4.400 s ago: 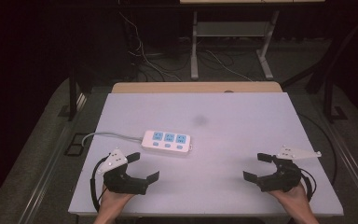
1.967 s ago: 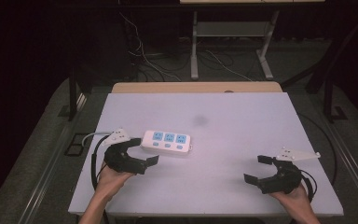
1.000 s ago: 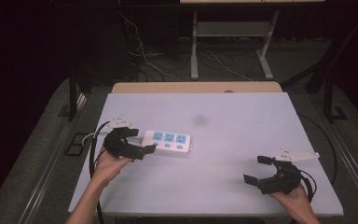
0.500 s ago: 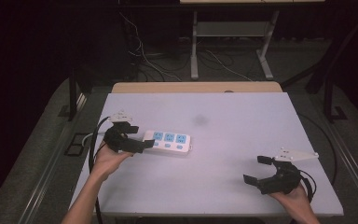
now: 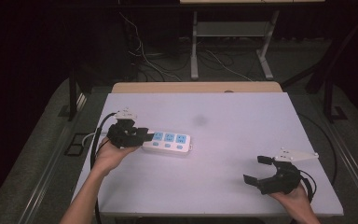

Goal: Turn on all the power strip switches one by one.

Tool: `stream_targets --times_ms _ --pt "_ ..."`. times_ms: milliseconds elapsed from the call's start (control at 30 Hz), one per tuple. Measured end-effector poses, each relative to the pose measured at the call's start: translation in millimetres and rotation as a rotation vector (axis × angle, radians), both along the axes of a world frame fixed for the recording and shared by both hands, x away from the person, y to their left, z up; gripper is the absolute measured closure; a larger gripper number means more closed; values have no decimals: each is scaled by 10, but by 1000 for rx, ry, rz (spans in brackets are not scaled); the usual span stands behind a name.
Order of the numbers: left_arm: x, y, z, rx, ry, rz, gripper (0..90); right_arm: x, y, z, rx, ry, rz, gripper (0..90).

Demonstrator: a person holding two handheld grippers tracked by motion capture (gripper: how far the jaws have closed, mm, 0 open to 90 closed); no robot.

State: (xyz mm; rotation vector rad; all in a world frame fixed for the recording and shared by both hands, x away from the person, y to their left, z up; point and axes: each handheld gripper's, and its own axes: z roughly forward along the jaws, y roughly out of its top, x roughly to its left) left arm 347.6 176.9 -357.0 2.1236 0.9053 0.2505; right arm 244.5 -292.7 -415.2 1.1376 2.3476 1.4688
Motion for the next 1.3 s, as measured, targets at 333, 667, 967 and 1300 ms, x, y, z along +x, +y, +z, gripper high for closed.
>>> stream_targets --times_ms 333,667,967,1300 --pt "99 -99 -107 77 30 -30 891 3 15 -13 -8 6 11 6" --pt "165 -212 -238 154 36 -53 892 3 7 -13 -1 6 10 6" --pt "211 -240 -323 171 48 -52 892 4 10 -16 -5 6 14 6" --pt "279 -230 -443 177 74 -42 892 2 13 -19 -7 8 15 5"
